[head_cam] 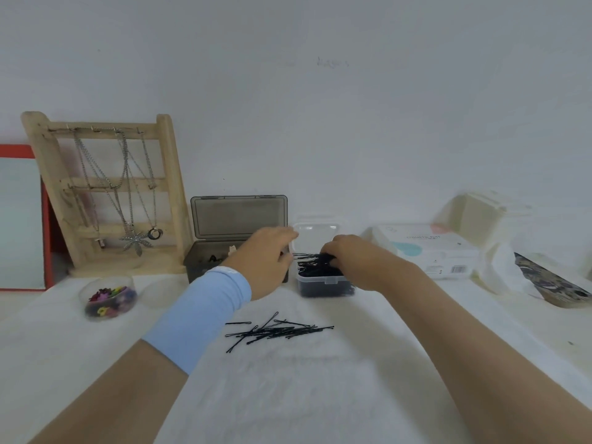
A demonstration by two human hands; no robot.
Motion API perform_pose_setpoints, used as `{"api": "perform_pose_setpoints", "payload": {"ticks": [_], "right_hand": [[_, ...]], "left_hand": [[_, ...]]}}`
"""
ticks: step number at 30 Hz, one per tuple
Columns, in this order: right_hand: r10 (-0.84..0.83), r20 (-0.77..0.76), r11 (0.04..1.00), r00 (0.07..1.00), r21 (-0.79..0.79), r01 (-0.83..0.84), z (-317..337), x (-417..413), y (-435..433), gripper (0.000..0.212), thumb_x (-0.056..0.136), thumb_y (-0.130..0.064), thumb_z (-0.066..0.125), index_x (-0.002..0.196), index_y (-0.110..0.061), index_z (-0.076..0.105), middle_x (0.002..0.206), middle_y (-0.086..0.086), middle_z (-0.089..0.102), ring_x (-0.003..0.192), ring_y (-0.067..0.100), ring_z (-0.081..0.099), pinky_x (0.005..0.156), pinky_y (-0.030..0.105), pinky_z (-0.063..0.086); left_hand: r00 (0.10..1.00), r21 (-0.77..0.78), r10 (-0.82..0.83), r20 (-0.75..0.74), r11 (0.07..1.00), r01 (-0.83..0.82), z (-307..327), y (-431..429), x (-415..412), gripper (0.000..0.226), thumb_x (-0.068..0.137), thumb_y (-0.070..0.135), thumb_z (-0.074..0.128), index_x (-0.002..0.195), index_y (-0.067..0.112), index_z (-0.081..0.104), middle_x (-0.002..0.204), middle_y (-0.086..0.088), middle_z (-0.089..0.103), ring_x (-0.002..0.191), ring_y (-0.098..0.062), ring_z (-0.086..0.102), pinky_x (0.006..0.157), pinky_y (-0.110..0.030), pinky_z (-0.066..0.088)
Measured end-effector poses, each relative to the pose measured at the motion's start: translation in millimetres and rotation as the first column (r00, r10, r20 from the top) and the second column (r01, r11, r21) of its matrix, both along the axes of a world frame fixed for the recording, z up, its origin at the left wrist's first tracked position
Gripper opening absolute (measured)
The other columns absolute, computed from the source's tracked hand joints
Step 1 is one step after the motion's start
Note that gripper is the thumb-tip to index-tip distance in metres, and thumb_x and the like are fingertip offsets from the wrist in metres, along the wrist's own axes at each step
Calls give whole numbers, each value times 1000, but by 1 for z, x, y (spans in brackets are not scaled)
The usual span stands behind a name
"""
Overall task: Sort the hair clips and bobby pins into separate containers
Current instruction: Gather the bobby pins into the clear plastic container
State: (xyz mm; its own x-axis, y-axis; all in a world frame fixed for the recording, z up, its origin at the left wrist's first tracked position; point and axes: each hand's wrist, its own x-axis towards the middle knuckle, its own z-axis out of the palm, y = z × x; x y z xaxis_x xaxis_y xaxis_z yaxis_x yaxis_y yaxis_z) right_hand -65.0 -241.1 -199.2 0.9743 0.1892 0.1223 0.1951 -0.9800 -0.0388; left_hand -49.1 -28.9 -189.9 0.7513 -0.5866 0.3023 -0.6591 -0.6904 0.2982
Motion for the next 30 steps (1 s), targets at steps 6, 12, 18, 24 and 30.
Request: {"api": "perform_pose_setpoints", "payload": {"ticks": [6, 12, 18, 24, 30], "right_hand": [[45, -22, 963, 999, 266, -38, 8, -6, 2, 44, 95, -13, 62, 138, -21, 56, 120, 1, 62, 110, 18, 57, 90, 21, 39], [-55, 60, 874, 997, 486, 19, 27, -13, -22, 40, 94, -12, 63, 132, -25, 61, 112, -8, 69, 102, 9, 63, 97, 24, 45], [-166, -66, 929, 984, 323, 179, 26, -15, -34, 25, 90, -16, 68, 114, -22, 73, 98, -10, 66, 91, 8, 58, 83, 19, 41], [-155, -116, 935, 981, 303, 184, 30, -18, -31, 13, 85, -18, 71, 95, -23, 78, 85, -11, 69, 88, 13, 65, 80, 29, 53], [-146, -186, 960, 972, 210, 185, 29, -20, -20, 14, 77, -16, 66, 85, -16, 78, 87, 14, 72, 57, 19, 51, 56, 28, 45]], "left_hand": [[993, 87, -23, -119, 996, 33, -12, -9, -5, 47, 106, 24, 32, 152, 18, 27, 155, 0, 35, 145, -14, 24, 116, -27, 18], [990, 327, -35, -137, 942, 78, -6, -22, -9, 55, 107, 32, 25, 158, 17, 8, 165, 4, 4, 151, -12, 0, 117, -25, -7], [954, 239, -35, -297, 965, 109, -13, -44, -15, 59, 106, 39, 29, 158, 27, 2, 165, 9, 4, 152, -25, -3, 121, -37, 3], [985, 351, -56, -163, 930, 111, -14, -47, -7, 64, 105, 44, 30, 158, 21, 2, 165, 7, -1, 152, -18, 4, 121, -32, 2], [964, 303, -80, -255, 940, 158, -12, -50, -10, 67, 105, 42, 32, 157, 25, -6, 165, 5, 3, 152, -19, 6, 122, -34, 7]]}}
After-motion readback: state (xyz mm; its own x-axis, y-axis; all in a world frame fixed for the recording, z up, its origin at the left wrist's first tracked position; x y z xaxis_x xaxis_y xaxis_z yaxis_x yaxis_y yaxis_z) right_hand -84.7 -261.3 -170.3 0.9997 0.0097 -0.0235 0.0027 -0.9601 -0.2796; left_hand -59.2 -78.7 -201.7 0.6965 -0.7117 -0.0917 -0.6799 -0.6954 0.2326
